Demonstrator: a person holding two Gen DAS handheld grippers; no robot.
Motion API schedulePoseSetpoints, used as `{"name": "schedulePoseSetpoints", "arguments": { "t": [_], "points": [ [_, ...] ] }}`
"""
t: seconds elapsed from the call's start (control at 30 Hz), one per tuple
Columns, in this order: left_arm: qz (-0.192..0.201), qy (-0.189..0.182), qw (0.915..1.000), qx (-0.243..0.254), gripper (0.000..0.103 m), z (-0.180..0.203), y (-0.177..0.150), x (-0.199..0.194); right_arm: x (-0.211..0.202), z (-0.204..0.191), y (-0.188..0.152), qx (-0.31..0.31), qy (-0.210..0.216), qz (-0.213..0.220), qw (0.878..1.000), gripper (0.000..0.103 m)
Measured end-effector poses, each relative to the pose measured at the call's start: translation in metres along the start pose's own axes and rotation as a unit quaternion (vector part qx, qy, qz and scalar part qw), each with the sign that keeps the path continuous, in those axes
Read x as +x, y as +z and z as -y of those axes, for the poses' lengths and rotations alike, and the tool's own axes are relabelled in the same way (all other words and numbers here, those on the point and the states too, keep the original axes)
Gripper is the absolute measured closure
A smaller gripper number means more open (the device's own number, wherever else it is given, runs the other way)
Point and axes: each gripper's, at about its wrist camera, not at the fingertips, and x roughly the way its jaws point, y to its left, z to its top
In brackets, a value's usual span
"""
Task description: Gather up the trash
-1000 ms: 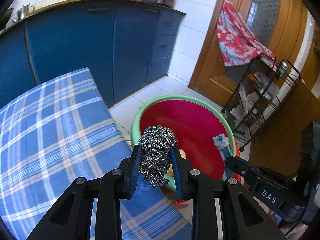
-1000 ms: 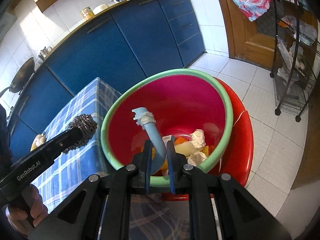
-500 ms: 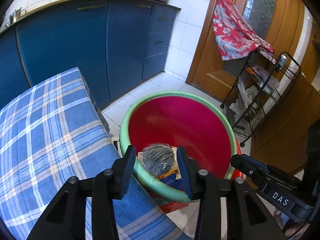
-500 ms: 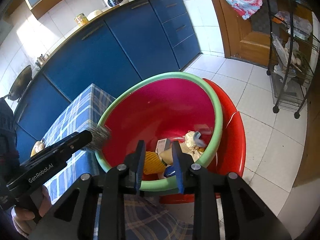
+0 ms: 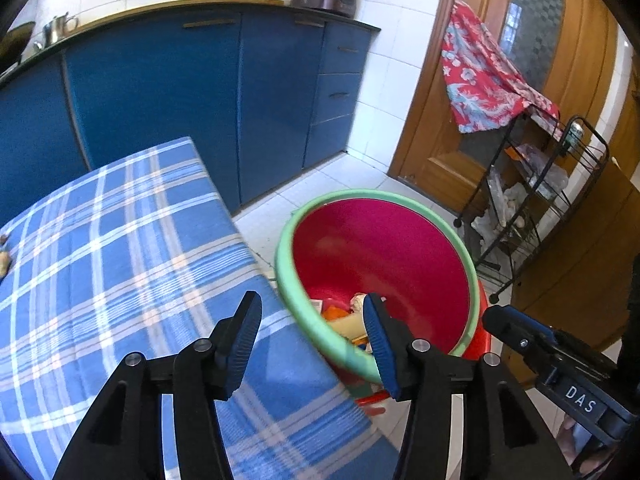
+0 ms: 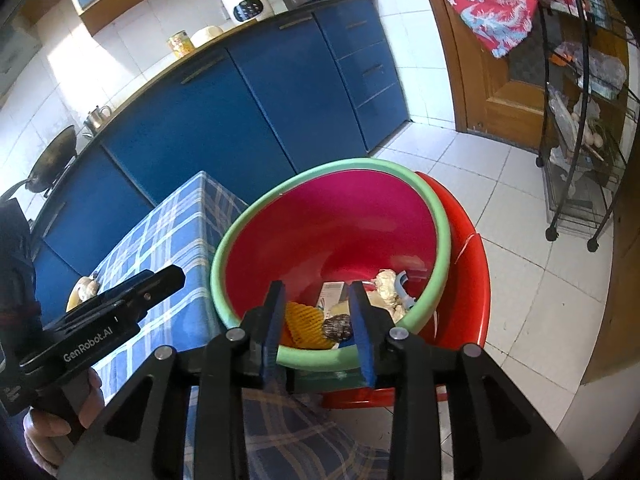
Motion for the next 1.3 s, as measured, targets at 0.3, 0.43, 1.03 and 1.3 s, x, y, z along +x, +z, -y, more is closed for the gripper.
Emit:
{"name": "schedulePoseSetpoints", "arguments": {
  "t": [0.3,0.43,1.03,1.3],
  "points": [
    [0.011,0.031,0.999,-0.03,0.035,-0.03,-0.016,-0.034,-0.023,-0.032,-0.007,-0.031,0.013,0.014,0.999,0.058],
    [0.02,0.05,0.9976,-0.045,0.033,-0.045,-0.022,-0.051,-0.031,-0.049,-0.012,-0.047,0.021,0.017,0.999,0.055],
    [0.059,0.132,0.9844,-0.101,0.028,-0.093,-0.056,-0.126,-0.066,-0.107,-0.038,-0.095,0.042,0.03,0.994,0.034],
    [0.067,0.15,0.9795,-0.116,0.028,-0.102,-0.068,-0.146,-0.072,-0.119,-0.054,-0.104,0.049,0.026,0.993,0.03]
  ]
}}
